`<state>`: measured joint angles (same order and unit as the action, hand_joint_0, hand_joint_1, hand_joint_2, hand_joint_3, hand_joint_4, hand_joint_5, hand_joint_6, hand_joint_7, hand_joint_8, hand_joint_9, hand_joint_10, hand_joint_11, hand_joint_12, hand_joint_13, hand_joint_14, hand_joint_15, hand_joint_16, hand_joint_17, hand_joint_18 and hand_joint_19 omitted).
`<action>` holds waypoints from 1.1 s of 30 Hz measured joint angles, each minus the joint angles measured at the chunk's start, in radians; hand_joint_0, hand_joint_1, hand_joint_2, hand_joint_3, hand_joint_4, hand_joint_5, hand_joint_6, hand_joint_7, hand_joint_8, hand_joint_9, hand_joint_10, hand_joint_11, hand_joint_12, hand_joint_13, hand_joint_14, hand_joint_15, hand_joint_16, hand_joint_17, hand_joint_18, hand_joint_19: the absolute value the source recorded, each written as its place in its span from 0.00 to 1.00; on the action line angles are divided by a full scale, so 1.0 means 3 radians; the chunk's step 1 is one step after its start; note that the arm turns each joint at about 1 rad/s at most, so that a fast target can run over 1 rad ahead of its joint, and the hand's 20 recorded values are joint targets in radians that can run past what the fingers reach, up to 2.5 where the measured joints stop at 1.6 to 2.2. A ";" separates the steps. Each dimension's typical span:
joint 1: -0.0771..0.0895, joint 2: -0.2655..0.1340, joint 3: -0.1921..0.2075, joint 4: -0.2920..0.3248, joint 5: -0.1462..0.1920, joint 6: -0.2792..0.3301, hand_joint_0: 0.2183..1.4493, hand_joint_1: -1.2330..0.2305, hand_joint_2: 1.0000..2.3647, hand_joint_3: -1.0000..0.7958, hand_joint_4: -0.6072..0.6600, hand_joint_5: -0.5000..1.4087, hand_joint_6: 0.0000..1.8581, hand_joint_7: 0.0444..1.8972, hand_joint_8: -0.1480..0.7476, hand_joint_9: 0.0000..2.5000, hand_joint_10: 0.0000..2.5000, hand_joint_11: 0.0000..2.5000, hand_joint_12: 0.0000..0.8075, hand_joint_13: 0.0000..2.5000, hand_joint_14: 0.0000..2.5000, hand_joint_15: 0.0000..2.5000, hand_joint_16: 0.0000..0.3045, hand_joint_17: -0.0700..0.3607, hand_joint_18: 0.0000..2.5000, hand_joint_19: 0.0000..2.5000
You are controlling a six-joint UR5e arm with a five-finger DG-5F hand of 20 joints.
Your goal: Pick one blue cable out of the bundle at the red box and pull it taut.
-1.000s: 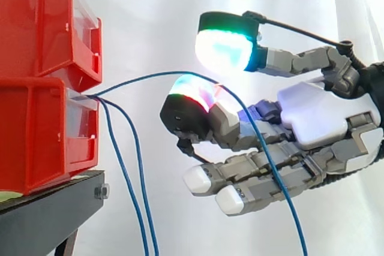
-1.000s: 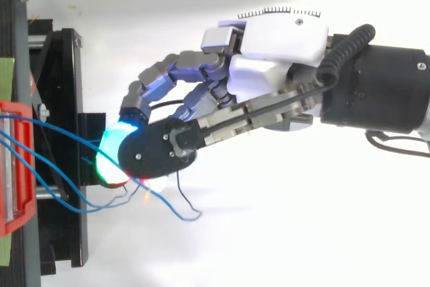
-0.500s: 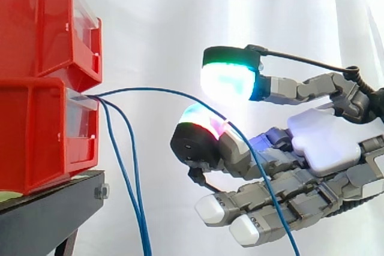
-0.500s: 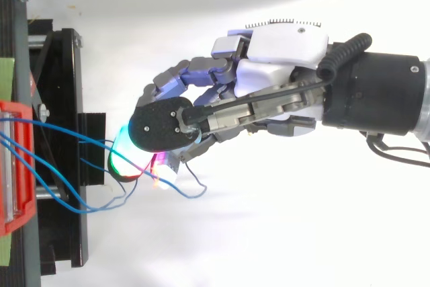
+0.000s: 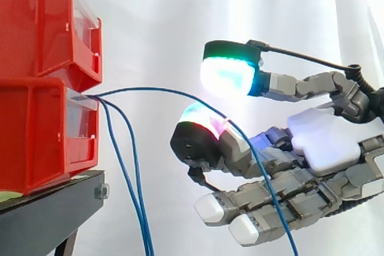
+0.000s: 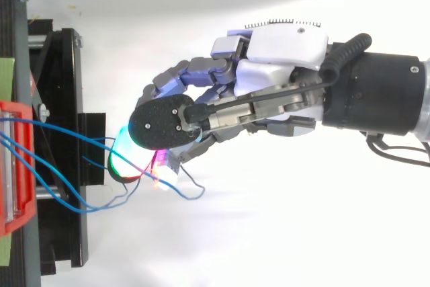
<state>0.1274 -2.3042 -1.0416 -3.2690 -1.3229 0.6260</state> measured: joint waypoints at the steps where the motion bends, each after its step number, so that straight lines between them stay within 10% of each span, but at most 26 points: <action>1: 0.0000 0.0000 0.0000 0.0000 0.0000 0.0000 0.26 0.41 0.00 0.28 0.62 0.14 0.48 0.40 0.58 0.39 0.00 0.35 0.50 0.23 0.00 0.11 0.19 0.46 0.20 0.07; 33: 0.0001 0.0001 0.0000 0.0005 0.0002 -0.0158 0.25 0.48 0.00 0.28 0.62 0.14 0.47 0.40 0.60 0.44 0.00 0.37 0.50 0.26 0.00 0.12 0.19 0.46 0.21 0.07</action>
<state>0.1276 -2.3041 -1.0415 -3.2673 -1.3223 0.5787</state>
